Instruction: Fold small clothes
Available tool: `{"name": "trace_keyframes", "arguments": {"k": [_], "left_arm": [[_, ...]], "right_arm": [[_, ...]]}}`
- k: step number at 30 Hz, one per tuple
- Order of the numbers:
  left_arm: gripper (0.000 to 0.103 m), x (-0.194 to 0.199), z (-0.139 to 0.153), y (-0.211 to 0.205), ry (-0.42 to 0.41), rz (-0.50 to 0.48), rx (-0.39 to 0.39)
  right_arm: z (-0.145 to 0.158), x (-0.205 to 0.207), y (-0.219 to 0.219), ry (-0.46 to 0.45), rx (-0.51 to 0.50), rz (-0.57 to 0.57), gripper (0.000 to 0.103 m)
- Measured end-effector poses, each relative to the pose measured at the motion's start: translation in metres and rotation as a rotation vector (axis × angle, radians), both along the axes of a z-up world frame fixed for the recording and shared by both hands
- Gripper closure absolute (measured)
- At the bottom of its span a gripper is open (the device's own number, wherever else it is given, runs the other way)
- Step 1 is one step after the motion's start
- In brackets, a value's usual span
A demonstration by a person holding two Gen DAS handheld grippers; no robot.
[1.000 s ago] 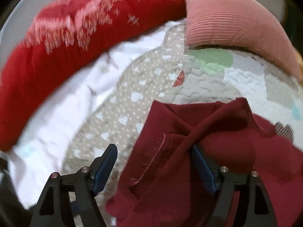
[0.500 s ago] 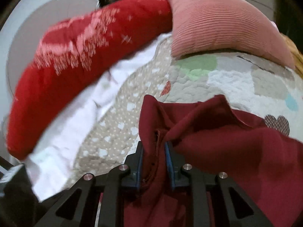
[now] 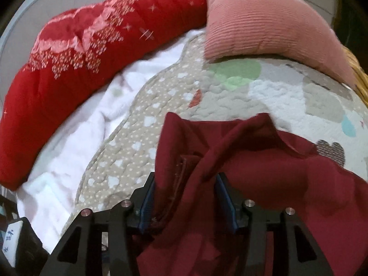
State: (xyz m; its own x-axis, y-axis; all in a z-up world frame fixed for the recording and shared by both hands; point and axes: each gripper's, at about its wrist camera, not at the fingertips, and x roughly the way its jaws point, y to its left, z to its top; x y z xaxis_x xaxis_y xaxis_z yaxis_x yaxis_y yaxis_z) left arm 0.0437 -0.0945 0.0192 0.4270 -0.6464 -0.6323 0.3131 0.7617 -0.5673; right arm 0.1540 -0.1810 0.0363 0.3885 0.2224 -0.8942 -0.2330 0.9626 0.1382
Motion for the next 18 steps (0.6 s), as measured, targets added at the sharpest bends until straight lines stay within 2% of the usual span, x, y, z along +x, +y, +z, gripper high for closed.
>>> {"name": "trace_keyframes", "arguments": {"k": [3,6,8,10,14,16,18], "left_arm": [[0.029,0.0,-0.001,0.002,0.012,0.002,-0.007],[0.029,-0.001,-0.001,0.003,0.013,0.001,-0.008],[0.029,-0.003,0.0,0.003,0.009,0.001,-0.004],[0.03,-0.006,0.002,0.001,0.002,-0.001,0.004],[0.064,-0.017,0.015,0.0,-0.054,0.009,0.009],[0.07,-0.025,0.026,-0.004,-0.088,0.006,0.005],[0.075,-0.033,0.039,-0.014,-0.124,-0.002,0.043]], "right_arm": [[-0.009,0.007,0.012,0.036,-0.06,0.04,0.05],[-0.011,0.01,0.016,0.014,-0.084,0.064,0.053],[-0.009,0.008,0.011,-0.009,-0.076,0.056,0.075],[-0.002,0.0,0.0,-0.044,-0.011,0.046,0.082],[0.024,-0.025,-0.032,-0.13,0.158,0.002,0.083],[0.036,-0.037,-0.045,-0.163,0.206,-0.009,0.083],[0.047,-0.047,-0.057,-0.186,0.229,-0.015,0.084]]}}
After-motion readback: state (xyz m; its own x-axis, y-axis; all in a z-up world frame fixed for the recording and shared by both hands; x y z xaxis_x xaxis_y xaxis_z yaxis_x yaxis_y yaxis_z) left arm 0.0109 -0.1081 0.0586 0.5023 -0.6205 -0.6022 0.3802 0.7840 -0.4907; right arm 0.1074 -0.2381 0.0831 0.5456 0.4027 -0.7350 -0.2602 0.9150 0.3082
